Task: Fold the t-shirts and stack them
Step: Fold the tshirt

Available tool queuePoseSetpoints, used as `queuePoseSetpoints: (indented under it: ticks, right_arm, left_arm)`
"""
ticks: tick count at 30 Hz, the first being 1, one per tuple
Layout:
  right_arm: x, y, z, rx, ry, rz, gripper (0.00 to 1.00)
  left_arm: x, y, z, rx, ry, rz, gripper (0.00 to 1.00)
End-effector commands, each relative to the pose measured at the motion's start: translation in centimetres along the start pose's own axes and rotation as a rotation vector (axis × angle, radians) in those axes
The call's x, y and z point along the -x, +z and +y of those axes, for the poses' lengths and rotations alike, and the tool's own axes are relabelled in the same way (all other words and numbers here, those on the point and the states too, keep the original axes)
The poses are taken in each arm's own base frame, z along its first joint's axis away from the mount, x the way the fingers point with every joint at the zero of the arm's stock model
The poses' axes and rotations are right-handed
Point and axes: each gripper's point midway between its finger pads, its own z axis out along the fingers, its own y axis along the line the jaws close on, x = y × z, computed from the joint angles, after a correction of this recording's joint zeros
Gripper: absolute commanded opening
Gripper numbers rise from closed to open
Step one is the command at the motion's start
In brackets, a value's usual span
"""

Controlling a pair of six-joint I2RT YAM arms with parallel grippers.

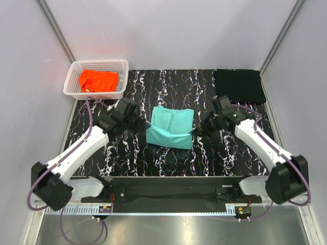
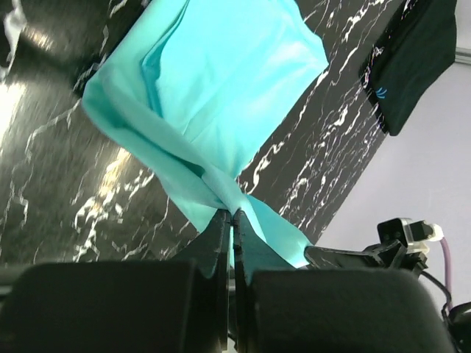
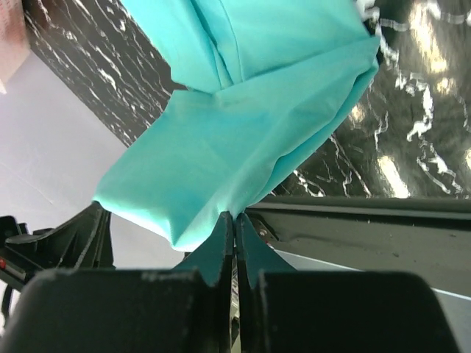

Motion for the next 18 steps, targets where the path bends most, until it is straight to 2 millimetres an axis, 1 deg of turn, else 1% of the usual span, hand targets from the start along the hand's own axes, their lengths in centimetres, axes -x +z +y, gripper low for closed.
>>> queuePoseSetpoints:
  ticks: [1,2,3,4,5,6,7,8,9,10,11,12,13,14,15,16,17,18]
  right_arm:
    - [1.2,-0.3,2.1,0.037,-0.077,0.047,0.00]
    - [1.5,-0.6,3.0,0.055,-0.097,0.052,0.00]
    - [2.4,-0.6,3.2,0.053,-0.084,0.051,0.00]
    - [3.0,0.1,3.1,0.036,-0.073,0.060,0.00]
    - [3.9,-0.1,3.7,0.052,-0.072,0.058,0.00]
    - [4.3,-0.1,3.9,0.055,-0.073,0.063,0.00]
    - [5.0,0.8,3.7,0.039,-0.061,0.077,0.00]
    - [5.6,0.7,4.3,0.054,-0.074,0.082,0.01]
    - [6.2,0.9,4.4,0.053,-0.075,0.084,0.01]
    - [7.1,1.9,4.2,0.035,-0.066,0.094,0.02]
    - [7.4,2.0,4.8,0.049,-0.079,0.108,0.03]
    - [7.8,2.4,4.9,0.050,-0.075,0.122,0.03]
    - [8.3,3.5,4.7,0.033,-0.066,0.139,0.03]
    - [8.7,3.5,5.6,0.051,-0.086,0.143,0.03]
    - [9.1,3.8,5.7,0.051,-0.084,0.145,0.04]
    - [9.6,4.5,5.7,0.043,-0.074,0.155,0.04]
    - [10.2,4.4,6.4,0.057,-0.088,0.146,0.04]
    - [10.5,4.9,6.4,0.053,-0.083,0.151,0.04]
  left_arm:
    - [1.0,0.1,-3.6,-0.087,0.103,0.043,0.00]
    - [1.9,0.2,-4.3,-0.095,0.111,0.029,0.00]
    - [2.1,1.0,-4.4,-0.082,0.114,0.039,0.00]
    - [2.4,1.4,-4.6,-0.077,0.116,0.038,0.00]
    - [3.1,1.5,-5.3,-0.094,0.123,0.037,0.00]
    - [3.3,2.7,-5.2,-0.073,0.124,0.047,0.00]
    - [3.6,3.0,-5.6,-0.082,0.127,0.050,0.00]
    - [4.4,3.3,-6.1,-0.097,0.132,0.041,0.00]
    - [4.6,3.9,-6.8,-0.119,0.138,0.047,0.00]
    - [4.8,5.1,-6.6,-0.100,0.142,0.058,0.00]
    - [5.7,5.4,-7.2,-0.109,0.151,0.046,0.00]
    - [6.0,5.8,-7.8,-0.126,0.157,0.052,0.00]
    - [6.3,6.8,-7.7,-0.114,0.157,0.055,0.00]
    - [7.2,6.7,-8.4,-0.126,0.160,0.037,0.00]
    - [7.6,6.9,-8.8,-0.133,0.169,0.026,0.00]
    - [8.2,6.9,-9.7,-0.151,0.199,0.013,0.00]
    - [8.9,7.6,-9.5,-0.138,0.197,0.009,0.00]
    - [9.3,7.7,-9.8,-0.145,0.201,0.004,0.00]
